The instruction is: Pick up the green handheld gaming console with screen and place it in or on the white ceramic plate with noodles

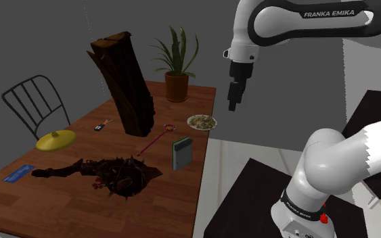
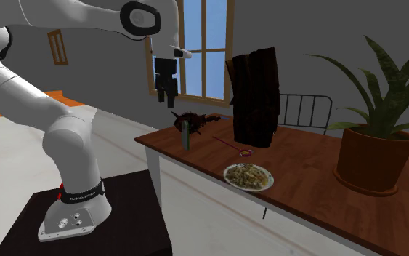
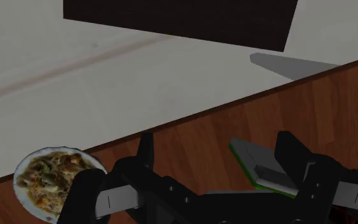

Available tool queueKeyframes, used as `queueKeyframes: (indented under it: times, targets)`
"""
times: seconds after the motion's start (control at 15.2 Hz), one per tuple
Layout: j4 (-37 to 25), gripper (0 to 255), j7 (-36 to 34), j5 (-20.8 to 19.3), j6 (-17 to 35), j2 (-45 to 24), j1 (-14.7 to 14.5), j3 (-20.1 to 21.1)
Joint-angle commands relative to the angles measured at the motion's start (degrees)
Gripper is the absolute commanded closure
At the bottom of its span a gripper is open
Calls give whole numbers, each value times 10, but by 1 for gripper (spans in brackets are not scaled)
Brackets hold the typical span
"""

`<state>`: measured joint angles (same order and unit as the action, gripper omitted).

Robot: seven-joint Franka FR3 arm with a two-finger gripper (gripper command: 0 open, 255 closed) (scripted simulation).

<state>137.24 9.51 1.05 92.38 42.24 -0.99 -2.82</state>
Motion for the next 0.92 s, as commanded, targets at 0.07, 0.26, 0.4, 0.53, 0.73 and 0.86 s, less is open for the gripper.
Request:
queueKeyframes:
  times: [0.07,0.26,0.4,0.53,0.73,0.86]
  targets:
    - [-2,0,15,0,15,-17,-10,2]
    - [-11,0,58,0,59,-69,-38,10]
    - [-19,0,86,0,86,-103,-55,16]
    - [-28,0,114,0,112,-137,-73,23]
    - [-43,0,154,0,148,-186,-97,35]
    - [-54,0,180,-1,170,-217,-113,44]
